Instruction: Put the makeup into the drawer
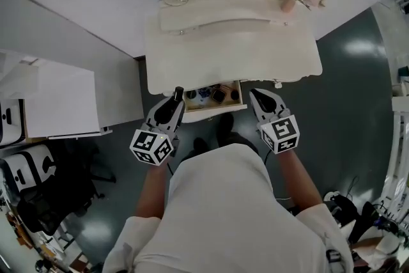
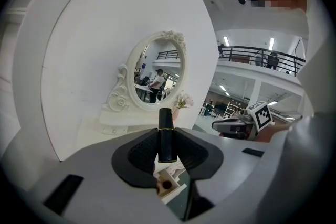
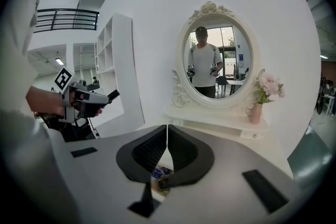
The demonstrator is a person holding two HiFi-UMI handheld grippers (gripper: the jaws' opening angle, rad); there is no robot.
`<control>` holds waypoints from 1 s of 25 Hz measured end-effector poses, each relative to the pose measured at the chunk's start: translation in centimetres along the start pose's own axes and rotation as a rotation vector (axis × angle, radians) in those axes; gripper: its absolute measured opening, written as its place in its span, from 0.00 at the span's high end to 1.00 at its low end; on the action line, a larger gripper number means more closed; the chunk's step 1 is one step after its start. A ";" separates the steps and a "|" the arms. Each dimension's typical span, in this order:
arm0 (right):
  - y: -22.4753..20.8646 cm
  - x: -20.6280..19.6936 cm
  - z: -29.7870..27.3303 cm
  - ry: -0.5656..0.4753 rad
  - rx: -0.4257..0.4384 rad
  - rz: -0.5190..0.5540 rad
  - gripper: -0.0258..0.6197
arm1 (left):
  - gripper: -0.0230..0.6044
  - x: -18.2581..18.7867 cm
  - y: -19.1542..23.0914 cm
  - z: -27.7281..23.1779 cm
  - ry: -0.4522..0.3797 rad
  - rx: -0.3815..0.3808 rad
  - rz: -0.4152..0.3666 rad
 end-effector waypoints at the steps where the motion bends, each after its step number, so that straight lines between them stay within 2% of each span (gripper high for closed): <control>1: -0.3 -0.1 -0.5 0.006 0.012 -0.003 0.91 | 0.79 -0.2 0.0 -0.5 0.010 0.006 0.001; 11: -2.9 -2.8 -4.4 0.088 0.137 -0.016 0.91 | 0.79 -3.4 -0.5 -4.4 0.140 0.049 -0.015; 17: -4.4 -4.7 -5.5 0.138 0.185 -0.033 0.91 | 0.79 -6.3 -1.1 -6.2 0.246 0.060 -0.033; 20: -5.6 -6.5 -5.6 0.164 0.193 -0.036 0.91 | 0.79 -8.6 -1.7 -7.5 0.302 0.048 -0.055; 25: -6.7 -10.3 -5.8 0.224 0.179 -0.076 0.91 | 0.79 -12.5 -1.9 -8.4 0.387 0.029 -0.036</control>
Point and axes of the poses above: the fingertips, and each gripper's own axes: z backward along the fingers, y to its left, x out of its top, the point moved 1 cm from there along z, backward along the fingers, and after that the axes turned 3 degrees about -z, right-handed, at the moved point
